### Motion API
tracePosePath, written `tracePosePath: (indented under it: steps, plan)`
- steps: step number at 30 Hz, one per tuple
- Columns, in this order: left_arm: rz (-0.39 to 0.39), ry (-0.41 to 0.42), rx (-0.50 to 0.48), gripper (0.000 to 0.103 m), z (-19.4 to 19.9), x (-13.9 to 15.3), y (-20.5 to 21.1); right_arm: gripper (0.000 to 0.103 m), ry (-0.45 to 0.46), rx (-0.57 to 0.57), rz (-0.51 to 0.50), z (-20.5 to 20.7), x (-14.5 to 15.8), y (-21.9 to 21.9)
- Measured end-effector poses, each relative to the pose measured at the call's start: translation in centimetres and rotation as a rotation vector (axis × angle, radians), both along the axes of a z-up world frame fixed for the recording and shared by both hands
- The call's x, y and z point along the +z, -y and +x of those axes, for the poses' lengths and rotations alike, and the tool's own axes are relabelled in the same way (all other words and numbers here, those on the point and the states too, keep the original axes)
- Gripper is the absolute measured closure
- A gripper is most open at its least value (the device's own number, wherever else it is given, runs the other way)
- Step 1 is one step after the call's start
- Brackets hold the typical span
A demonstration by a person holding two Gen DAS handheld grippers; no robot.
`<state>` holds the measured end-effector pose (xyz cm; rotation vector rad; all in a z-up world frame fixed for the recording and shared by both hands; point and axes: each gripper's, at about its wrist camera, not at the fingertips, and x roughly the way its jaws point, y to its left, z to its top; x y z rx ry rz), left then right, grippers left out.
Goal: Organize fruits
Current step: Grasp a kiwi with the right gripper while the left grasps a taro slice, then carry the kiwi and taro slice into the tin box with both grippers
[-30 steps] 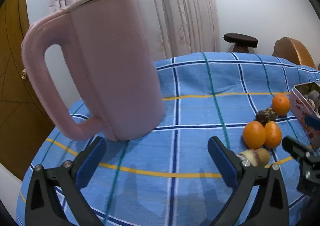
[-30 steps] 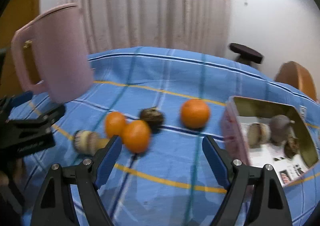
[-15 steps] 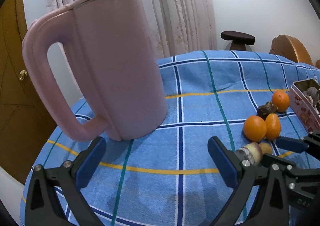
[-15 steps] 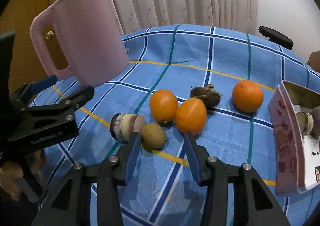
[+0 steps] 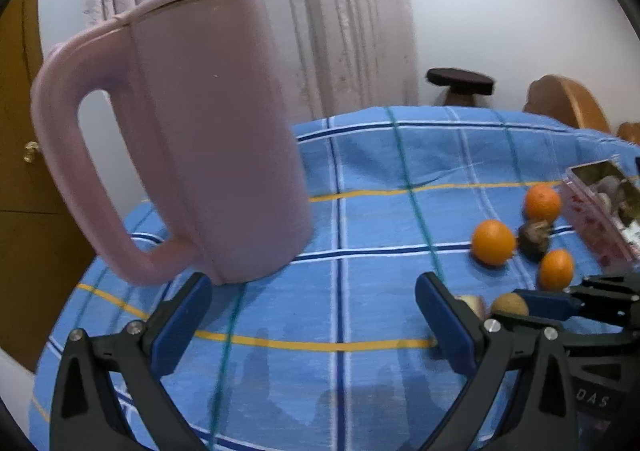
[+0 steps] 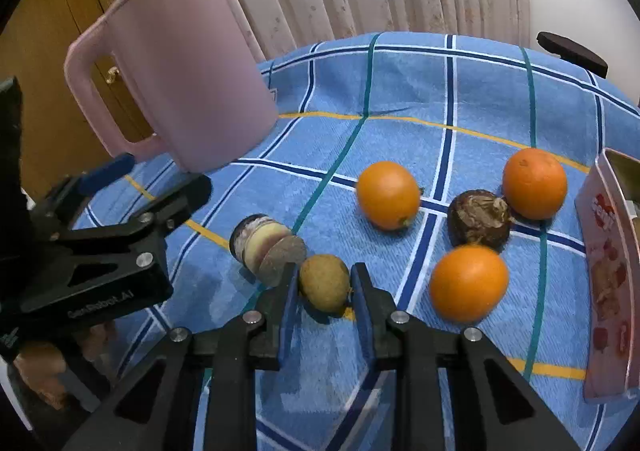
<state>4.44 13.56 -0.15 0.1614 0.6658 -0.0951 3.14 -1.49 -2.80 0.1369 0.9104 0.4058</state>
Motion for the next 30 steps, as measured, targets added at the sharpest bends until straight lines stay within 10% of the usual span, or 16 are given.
tracePosePath:
  steps: [7,11,17,30]
  plan:
    - [-0.134,-0.051,-0.176,0.011,-0.7,0.0,1.6,0.075,0.108,-0.045,-0.003,-2.7,2.5,2.8]
    - [-0.071,-0.1,-0.217,0.024,-0.2,-1.3,4.2,0.075,0.186,-0.126,-0.047,-3.9,3.7,5.8]
    - [-0.058,-0.223,-0.25,0.069,1.1,-3.4,5.9,0.075,0.212,-0.198,-0.026,-4.0,4.8,10.1]
    - [-0.114,-0.061,-0.207,0.071,-0.6,-0.9,7.6,0.075,0.243,-0.253,0.014,-4.9,5.6,13.2]
